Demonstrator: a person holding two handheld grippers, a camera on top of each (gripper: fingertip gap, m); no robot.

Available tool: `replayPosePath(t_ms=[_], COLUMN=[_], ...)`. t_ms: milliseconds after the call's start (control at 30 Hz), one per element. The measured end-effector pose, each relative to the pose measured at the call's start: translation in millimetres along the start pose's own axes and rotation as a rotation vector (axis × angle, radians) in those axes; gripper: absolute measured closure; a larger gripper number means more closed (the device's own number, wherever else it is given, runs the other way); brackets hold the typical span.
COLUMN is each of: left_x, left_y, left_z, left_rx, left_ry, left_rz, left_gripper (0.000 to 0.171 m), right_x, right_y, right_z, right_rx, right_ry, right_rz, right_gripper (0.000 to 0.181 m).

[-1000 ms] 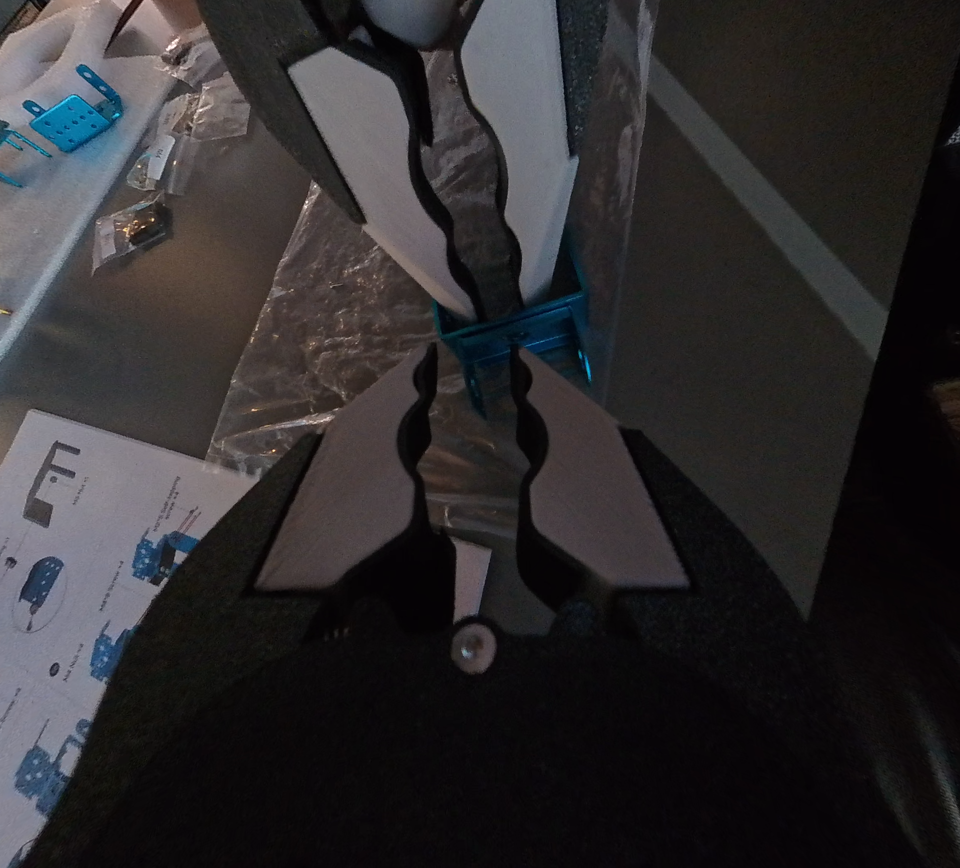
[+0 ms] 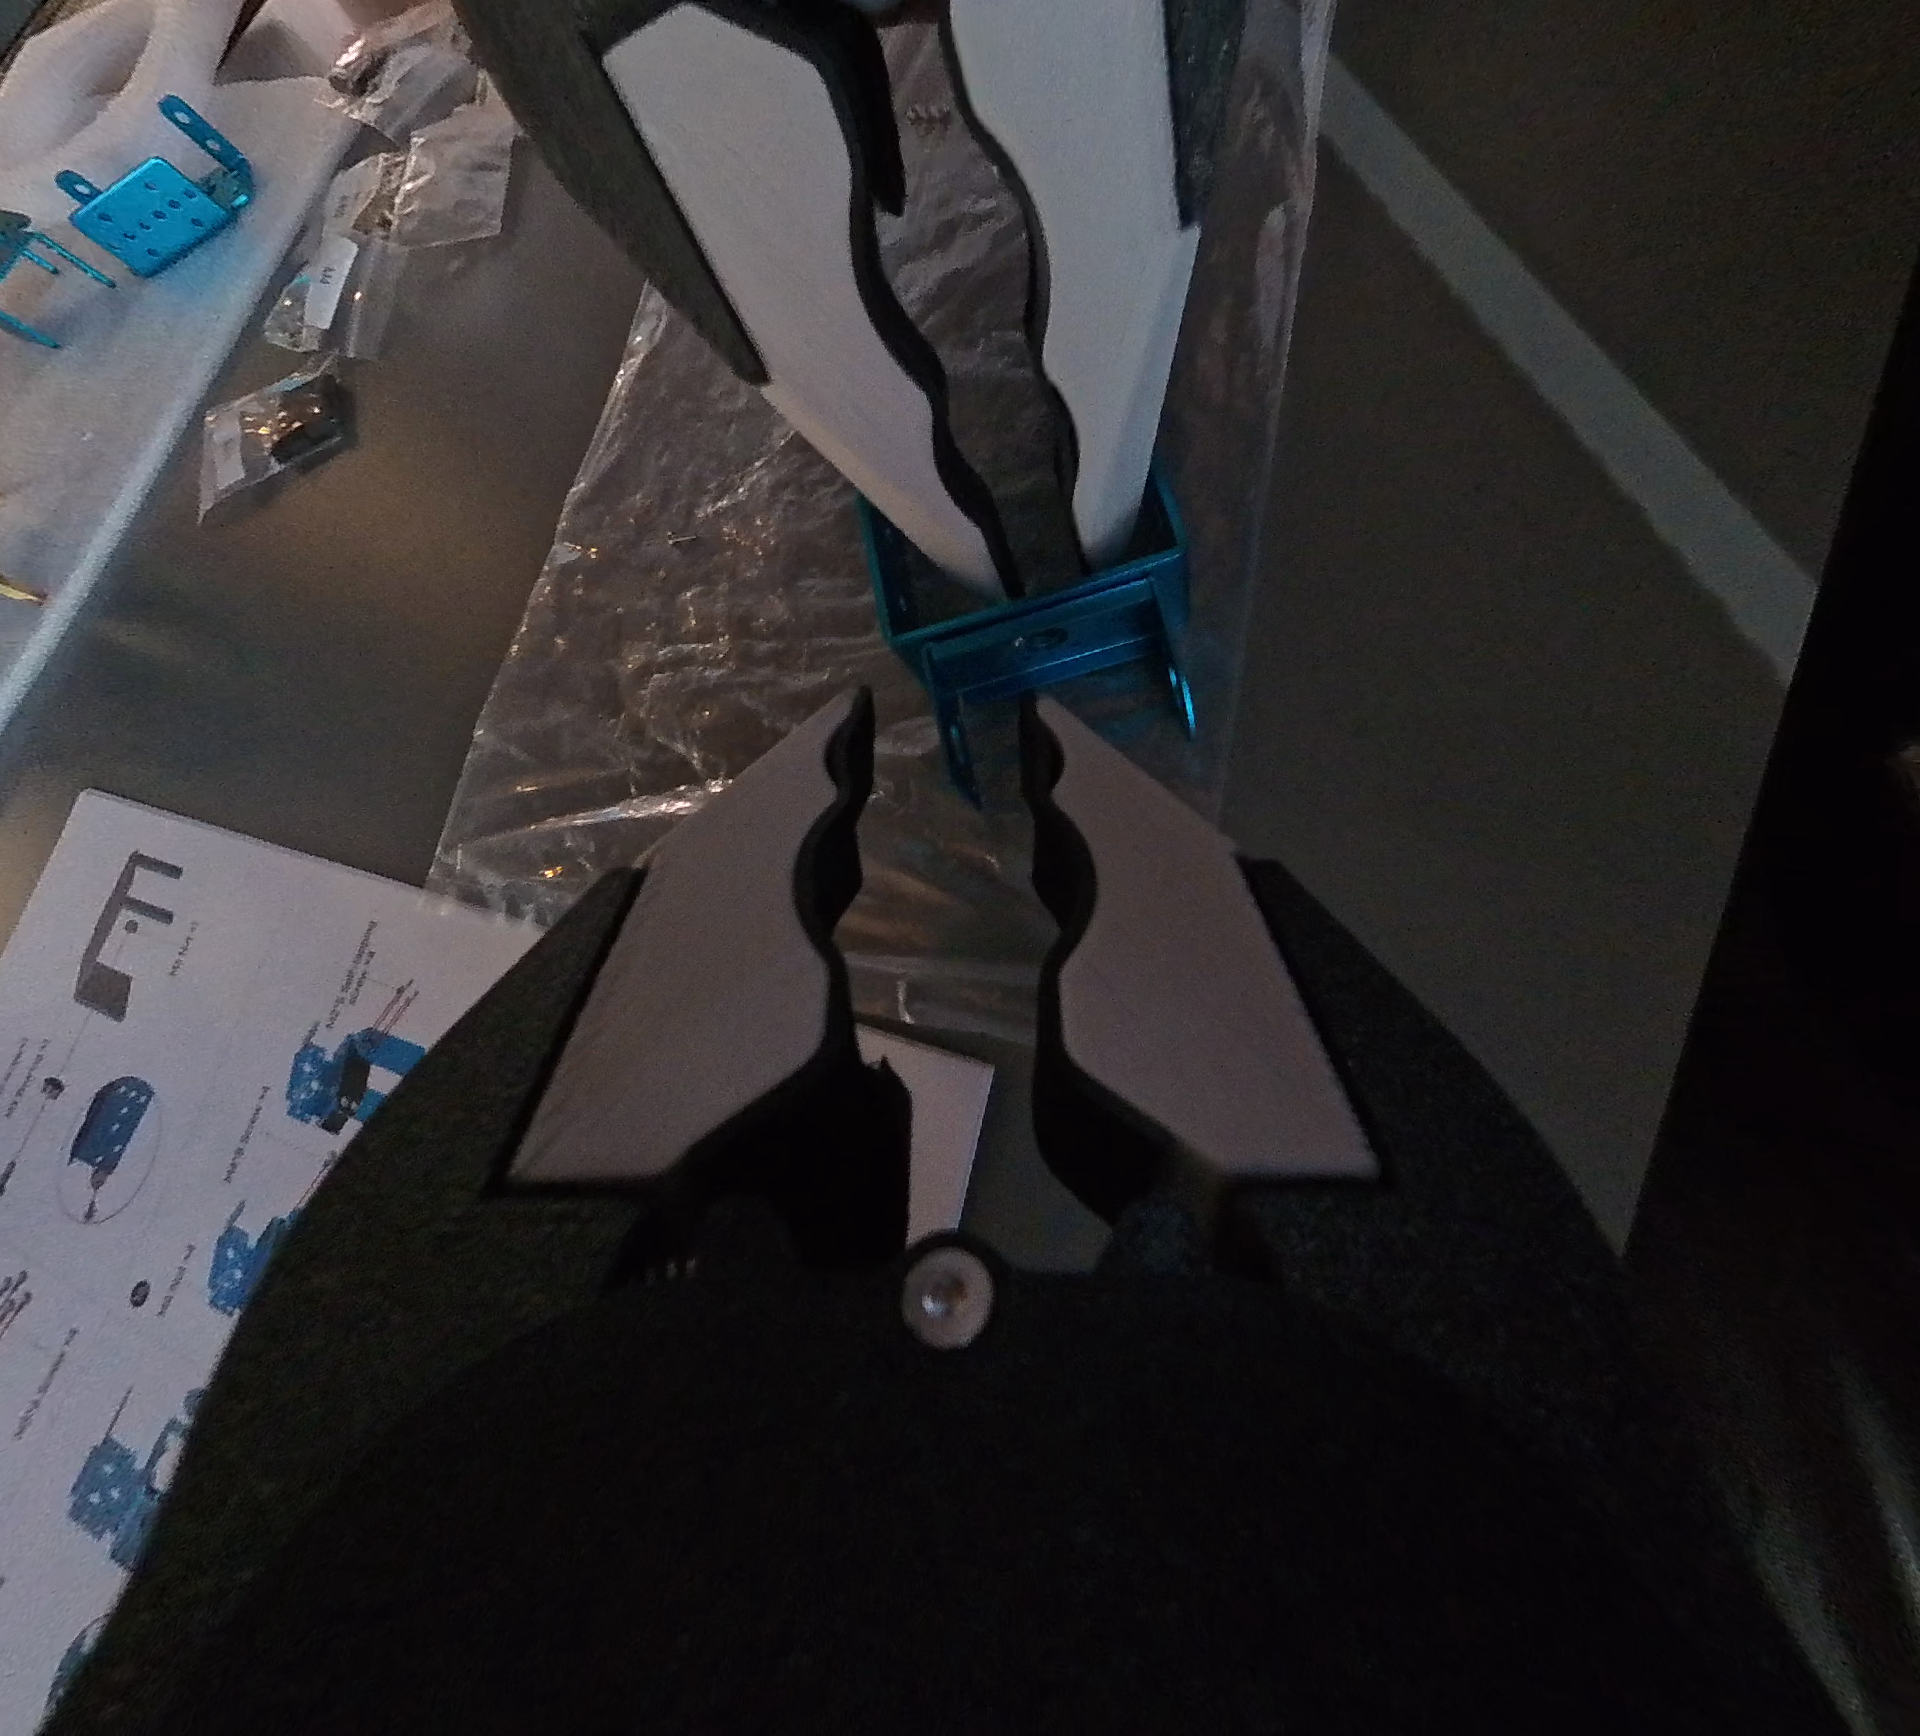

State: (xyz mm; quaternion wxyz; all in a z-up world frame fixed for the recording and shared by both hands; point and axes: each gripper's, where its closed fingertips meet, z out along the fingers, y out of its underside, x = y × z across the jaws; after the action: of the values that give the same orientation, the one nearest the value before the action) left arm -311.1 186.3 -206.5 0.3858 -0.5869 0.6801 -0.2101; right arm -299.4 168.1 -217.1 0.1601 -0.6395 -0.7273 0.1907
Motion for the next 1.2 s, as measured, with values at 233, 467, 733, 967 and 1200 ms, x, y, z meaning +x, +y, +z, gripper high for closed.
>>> replayPosePath(t_ms=[233,467,733,967,1200], left_x=[0,1,0,0,1], left_y=[0,0,2,2,2], left_z=[0,0,0,-1,-1], left_rx=[0.001,-0.003,-0.008,-0.007,-0.010], left_ry=[0.000,-0.002,-0.004,-0.004,-0.003], left_rz=[0.004,0.006,0.005,0.003,0.008], left_gripper=[0.144,0.145,0.144,0.144,0.144], right_x=[0,2,2,-2,-4], right_y=[0,2,0,-4,-3], right_z=[2,-4,-4,3,3], right_rx=[-0.012,-0.023,-0.002,0.014,0.017], right_ry=[-0.010,0.037,0.032,0.017,-0.001], right_rz=[0.013,-0.023,-0.010,-0.024,-0.018], right_gripper=[0.175,0.181,0.168,0.173,0.181])
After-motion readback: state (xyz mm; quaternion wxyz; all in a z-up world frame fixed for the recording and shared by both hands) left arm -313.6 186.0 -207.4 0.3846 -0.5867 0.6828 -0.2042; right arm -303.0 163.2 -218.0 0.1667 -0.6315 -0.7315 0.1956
